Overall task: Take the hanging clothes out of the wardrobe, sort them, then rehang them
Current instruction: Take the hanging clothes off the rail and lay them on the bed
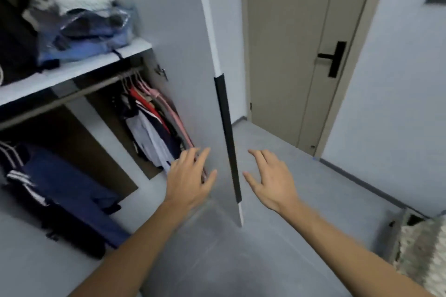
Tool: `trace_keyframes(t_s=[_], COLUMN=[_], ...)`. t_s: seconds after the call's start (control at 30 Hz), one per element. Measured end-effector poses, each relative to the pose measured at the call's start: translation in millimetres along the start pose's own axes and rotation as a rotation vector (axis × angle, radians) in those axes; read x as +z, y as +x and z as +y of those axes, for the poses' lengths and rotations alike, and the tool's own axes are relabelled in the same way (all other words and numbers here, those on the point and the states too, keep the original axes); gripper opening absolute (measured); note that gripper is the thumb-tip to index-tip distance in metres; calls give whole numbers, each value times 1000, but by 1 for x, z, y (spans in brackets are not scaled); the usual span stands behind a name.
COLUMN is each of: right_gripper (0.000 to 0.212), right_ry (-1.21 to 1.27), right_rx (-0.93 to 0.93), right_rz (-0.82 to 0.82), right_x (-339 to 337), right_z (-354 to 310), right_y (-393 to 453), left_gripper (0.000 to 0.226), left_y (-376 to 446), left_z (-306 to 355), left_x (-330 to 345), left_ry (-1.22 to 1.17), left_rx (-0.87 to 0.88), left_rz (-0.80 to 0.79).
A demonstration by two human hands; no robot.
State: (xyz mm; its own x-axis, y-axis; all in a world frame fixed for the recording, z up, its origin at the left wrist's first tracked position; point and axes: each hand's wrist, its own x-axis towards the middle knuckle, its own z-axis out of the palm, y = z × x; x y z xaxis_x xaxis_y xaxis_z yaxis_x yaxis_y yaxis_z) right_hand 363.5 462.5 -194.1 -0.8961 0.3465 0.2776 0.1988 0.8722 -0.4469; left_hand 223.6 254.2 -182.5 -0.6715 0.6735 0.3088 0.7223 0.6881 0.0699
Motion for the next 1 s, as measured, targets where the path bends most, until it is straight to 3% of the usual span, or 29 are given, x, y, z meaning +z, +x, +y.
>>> trace_keyframes(t_s=[0.27,0.53,1.0], right_gripper=[57,57,52], right_ry=[24,16,115], right_rx=[-202,-199,-269], right_rz=[-122,-156,-222], right_x=[74,128,201], right_z=[-113,-162,-181], right_y=[97,166,322], left_gripper=[63,64,71], left_y=[-25,26,119], left_z=[-151,-244,-344], left_x=[-13,8,42], left_ry=[-1,-87,-203], left_rx=[-312,-353,-456], left_rz=[72,73,107])
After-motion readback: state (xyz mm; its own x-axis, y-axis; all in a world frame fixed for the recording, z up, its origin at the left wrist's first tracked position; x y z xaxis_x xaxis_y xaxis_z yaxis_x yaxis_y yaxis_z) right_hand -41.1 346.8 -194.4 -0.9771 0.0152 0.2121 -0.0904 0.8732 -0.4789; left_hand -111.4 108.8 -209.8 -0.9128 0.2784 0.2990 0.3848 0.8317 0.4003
